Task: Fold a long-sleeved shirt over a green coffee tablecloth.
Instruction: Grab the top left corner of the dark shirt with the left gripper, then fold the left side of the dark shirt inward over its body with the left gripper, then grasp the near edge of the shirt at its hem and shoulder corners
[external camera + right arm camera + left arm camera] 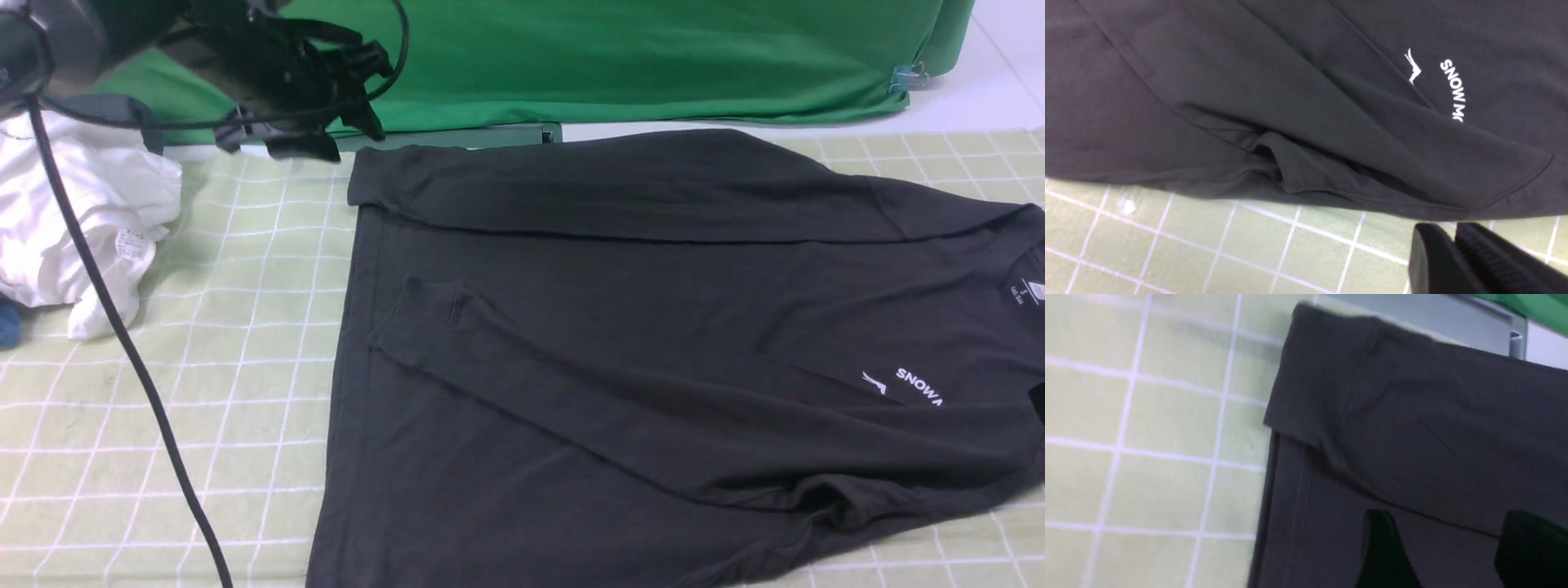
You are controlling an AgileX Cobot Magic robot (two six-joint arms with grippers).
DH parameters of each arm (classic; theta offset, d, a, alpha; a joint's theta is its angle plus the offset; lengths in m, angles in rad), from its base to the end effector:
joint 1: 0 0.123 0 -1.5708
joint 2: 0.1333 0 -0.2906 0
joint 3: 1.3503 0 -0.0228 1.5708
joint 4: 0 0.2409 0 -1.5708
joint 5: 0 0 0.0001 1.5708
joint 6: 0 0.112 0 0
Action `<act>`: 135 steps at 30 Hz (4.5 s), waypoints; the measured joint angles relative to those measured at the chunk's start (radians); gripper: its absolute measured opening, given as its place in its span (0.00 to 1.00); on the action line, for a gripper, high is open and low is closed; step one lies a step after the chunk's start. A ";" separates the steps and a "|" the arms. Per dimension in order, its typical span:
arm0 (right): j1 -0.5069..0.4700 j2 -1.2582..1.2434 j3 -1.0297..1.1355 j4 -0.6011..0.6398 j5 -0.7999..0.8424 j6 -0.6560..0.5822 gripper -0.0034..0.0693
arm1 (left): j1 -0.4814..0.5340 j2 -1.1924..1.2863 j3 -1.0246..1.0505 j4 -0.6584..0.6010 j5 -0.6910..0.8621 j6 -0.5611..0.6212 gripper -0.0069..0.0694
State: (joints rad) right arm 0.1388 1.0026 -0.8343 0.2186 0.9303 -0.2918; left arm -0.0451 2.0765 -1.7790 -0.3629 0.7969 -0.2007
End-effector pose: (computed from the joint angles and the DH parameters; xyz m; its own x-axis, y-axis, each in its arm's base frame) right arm 0.1746 0.0441 0.2969 -0.7862 -0.2681 -0.5568 -0.3590 0.9315 0.0584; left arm 0.4727 -0.0498 0.2386 -0.8228 -0.3928 -0.4107 -0.1999 0.8765 -0.4378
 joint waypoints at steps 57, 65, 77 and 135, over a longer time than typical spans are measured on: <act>0.000 0.000 0.000 0.014 -0.054 0.073 0.22 | 0.030 -0.042 -0.074 -0.419 0.100 0.104 0.12; 0.000 0.000 0.000 0.014 -0.052 0.073 0.23 | -0.023 -0.189 0.056 -0.111 0.257 0.054 0.12; 0.000 0.000 0.000 0.014 -0.054 0.073 0.26 | -0.108 -0.238 0.504 -0.013 0.085 0.071 0.12; 0.000 0.000 0.000 0.015 -0.053 0.073 0.33 | -0.123 -0.509 1.116 -0.170 0.094 0.207 0.48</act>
State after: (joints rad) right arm 0.1388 1.0026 -0.8343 0.2336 0.8771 -0.2188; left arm -0.1682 1.5678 -0.6626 -0.5330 0.8909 0.0065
